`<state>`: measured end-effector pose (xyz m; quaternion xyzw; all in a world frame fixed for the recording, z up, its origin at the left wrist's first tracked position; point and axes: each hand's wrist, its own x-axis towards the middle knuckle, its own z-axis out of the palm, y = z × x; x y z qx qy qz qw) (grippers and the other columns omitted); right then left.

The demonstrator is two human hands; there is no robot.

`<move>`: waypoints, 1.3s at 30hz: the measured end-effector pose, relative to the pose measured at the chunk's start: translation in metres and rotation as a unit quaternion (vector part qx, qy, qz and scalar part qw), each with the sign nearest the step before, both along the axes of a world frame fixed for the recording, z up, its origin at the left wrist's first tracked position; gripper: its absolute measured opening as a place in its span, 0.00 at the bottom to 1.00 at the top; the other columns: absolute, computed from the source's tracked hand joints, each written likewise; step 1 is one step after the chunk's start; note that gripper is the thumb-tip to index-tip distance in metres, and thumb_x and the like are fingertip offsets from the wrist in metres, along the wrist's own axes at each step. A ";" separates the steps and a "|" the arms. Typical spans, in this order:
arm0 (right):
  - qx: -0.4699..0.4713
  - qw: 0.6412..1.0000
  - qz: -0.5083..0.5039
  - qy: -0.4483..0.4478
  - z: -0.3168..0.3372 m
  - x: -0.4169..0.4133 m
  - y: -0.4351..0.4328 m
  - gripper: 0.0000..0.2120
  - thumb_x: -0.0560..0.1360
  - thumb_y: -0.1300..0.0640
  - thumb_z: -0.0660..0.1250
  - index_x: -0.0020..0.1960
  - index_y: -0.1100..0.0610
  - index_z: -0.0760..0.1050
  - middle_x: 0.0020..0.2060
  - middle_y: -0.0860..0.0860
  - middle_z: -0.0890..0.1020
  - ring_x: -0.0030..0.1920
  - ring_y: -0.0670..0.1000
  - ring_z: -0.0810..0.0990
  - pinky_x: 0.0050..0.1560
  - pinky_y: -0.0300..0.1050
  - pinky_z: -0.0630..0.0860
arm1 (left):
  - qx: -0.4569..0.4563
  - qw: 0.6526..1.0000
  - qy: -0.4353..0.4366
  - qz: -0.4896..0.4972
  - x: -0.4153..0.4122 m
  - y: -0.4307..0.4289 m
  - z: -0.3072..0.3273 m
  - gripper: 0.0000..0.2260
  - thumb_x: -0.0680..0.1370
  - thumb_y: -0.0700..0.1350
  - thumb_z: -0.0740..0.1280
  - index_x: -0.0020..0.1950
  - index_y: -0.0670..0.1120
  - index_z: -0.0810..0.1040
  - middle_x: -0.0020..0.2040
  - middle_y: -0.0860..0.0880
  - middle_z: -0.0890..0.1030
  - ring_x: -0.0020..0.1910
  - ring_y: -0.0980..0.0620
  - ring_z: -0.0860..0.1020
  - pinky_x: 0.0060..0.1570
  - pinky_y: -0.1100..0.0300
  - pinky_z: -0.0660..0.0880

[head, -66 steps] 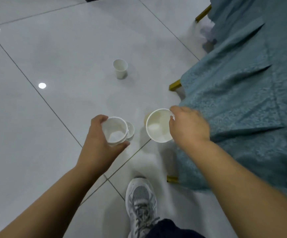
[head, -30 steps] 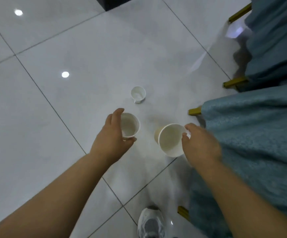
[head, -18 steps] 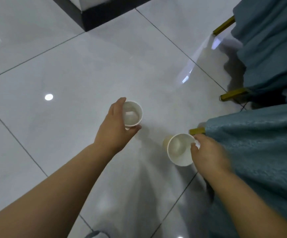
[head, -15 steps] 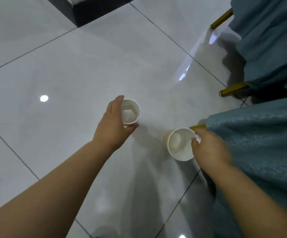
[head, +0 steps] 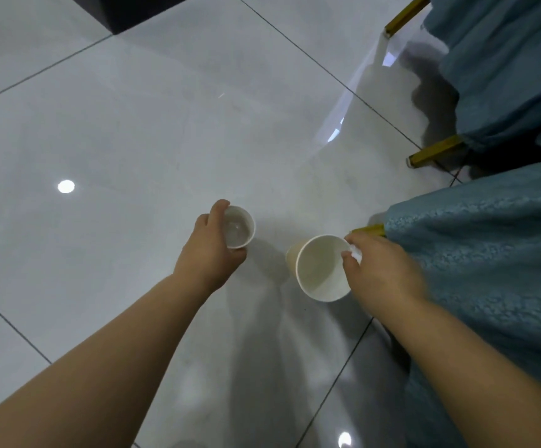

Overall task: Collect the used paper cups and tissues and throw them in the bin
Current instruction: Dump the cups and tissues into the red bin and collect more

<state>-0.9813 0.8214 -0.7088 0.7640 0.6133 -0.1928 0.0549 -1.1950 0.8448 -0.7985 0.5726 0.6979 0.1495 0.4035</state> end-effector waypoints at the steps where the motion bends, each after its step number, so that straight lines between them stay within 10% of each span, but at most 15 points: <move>1: -0.002 1.000 0.001 0.000 0.001 -0.001 0.001 0.09 0.79 0.53 0.60 0.55 0.53 0.76 0.51 0.52 0.80 0.49 0.56 0.78 0.45 0.51 0.78 | -0.002 1.000 0.002 0.001 0.000 -0.001 0.003 0.34 0.71 0.45 0.72 0.72 0.53 0.59 0.64 0.44 0.70 0.56 0.43 0.74 0.52 0.54 0.71; 12: -0.062 0.997 -0.005 0.039 0.117 -0.031 -0.027 0.12 0.81 0.52 0.56 0.62 0.50 0.72 0.55 0.52 0.78 0.53 0.54 0.75 0.46 0.47 0.72 | -0.035 0.996 -0.046 0.064 -0.027 -0.067 0.150 0.35 0.69 0.44 0.74 0.72 0.56 0.62 0.62 0.49 0.67 0.52 0.55 0.69 0.51 0.62 0.66; 27: 0.009 0.995 -0.007 0.104 0.491 -0.074 -0.086 0.13 0.81 0.52 0.57 0.63 0.52 0.72 0.55 0.51 0.79 0.52 0.53 0.76 0.46 0.47 0.73 | 0.036 0.986 -0.066 0.147 -0.079 -0.130 0.544 0.42 0.67 0.47 0.77 0.75 0.55 0.56 0.70 0.50 0.67 0.65 0.49 0.71 0.63 0.50 0.70; 39: 0.125 0.981 -0.003 0.149 0.693 -0.050 -0.165 0.12 0.80 0.52 0.56 0.60 0.50 0.73 0.53 0.49 0.78 0.50 0.51 0.74 0.47 0.48 0.73 | 0.174 0.964 -0.143 0.145 -0.036 -0.190 0.760 0.31 0.67 0.47 0.77 0.64 0.59 0.64 0.54 0.61 0.72 0.48 0.62 0.75 0.38 0.68 0.68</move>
